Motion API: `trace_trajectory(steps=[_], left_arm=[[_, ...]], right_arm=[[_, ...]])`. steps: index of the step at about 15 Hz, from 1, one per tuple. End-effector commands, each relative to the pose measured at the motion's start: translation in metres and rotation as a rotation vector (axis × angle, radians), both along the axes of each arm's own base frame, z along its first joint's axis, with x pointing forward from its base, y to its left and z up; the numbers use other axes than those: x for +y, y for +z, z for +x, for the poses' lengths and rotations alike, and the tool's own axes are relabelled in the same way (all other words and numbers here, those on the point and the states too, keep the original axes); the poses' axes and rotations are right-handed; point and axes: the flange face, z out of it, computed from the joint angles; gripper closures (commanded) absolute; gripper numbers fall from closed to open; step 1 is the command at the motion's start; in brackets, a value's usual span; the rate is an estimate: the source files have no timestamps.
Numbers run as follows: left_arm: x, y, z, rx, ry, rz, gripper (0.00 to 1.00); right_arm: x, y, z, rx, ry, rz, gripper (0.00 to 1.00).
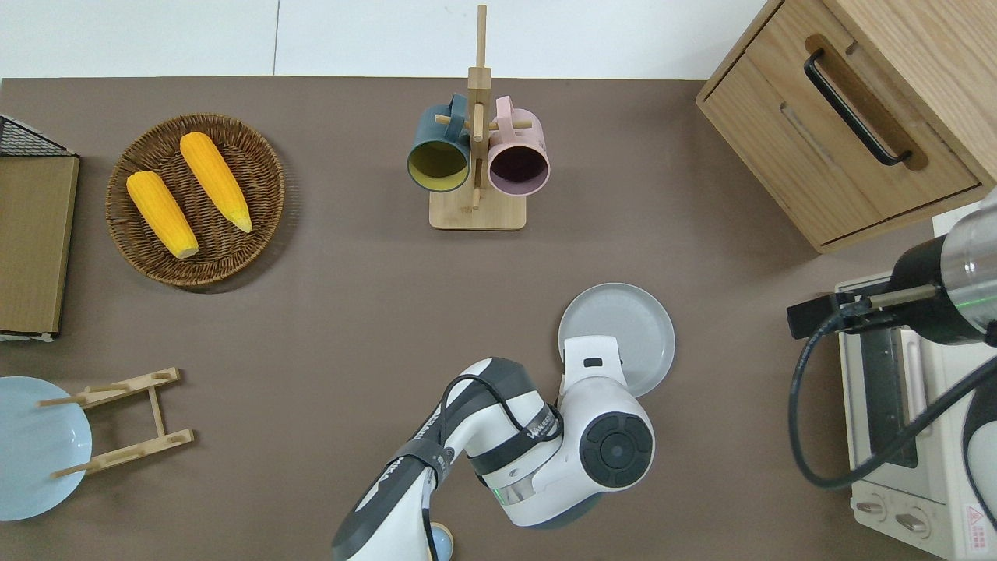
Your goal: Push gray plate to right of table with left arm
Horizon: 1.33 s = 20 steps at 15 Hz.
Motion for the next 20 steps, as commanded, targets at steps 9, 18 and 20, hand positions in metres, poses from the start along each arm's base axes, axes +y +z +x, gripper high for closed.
trace_trajectory(steps=[9, 18, 20], left_arm=[[0.050, 0.061, 0.031, 0.019, -0.087, 0.170, 0.01], [0.133, 0.163, 0.110, 0.143, -0.191, 0.198, 0.01], [0.161, 0.184, 0.123, 0.170, -0.279, 0.184, 0.01]], right_arm=[[-0.002, 0.004, -0.002, 0.005, -0.006, 0.009, 0.017], [-0.002, 0.004, -0.003, 0.005, -0.006, 0.009, 0.017], [-0.002, 0.004, -0.002, 0.005, -0.006, 0.009, 0.017]])
